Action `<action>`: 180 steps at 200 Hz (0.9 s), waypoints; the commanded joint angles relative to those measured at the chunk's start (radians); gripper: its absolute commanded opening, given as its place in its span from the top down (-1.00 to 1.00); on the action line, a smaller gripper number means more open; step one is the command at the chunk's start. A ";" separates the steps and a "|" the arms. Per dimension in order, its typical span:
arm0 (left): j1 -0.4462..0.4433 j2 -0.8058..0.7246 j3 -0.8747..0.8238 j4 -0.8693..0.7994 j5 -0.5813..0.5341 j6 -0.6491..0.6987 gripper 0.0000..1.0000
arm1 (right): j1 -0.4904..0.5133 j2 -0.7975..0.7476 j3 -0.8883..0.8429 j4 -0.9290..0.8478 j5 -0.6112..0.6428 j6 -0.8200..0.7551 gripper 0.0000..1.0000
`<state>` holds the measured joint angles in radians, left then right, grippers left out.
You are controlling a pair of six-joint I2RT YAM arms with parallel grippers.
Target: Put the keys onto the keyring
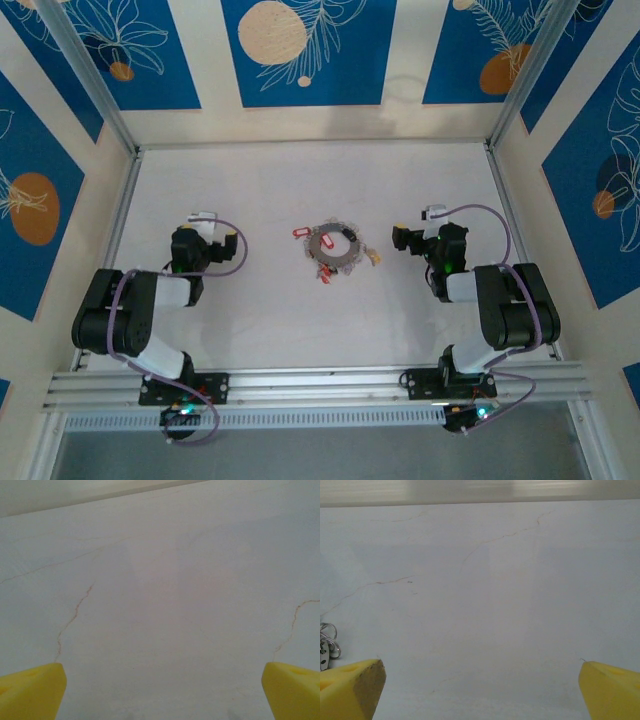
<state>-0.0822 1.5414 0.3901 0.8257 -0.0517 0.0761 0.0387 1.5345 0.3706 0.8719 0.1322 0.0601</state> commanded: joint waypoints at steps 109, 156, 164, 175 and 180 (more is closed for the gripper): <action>0.013 -0.003 0.015 0.001 0.026 -0.023 -1.00 | -0.020 -0.007 0.033 -0.031 -0.030 0.021 -0.98; 0.013 -0.004 0.015 0.002 0.026 -0.022 -1.00 | -0.025 -0.008 0.033 -0.034 -0.040 0.022 -0.98; 0.013 -0.003 0.015 0.001 0.026 -0.022 -1.00 | -0.024 -0.008 0.033 -0.033 -0.040 0.023 -0.98; 0.013 -0.003 0.016 0.000 0.026 -0.022 -1.00 | -0.024 -0.009 0.031 -0.033 -0.041 0.023 -0.98; 0.013 -0.003 0.015 0.002 0.026 -0.022 -1.00 | -0.024 -0.010 0.031 -0.032 -0.041 0.022 -0.98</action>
<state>-0.0822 1.5414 0.3901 0.8253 -0.0517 0.0761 0.0193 1.5345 0.3801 0.8383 0.1051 0.0612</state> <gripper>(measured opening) 0.998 0.991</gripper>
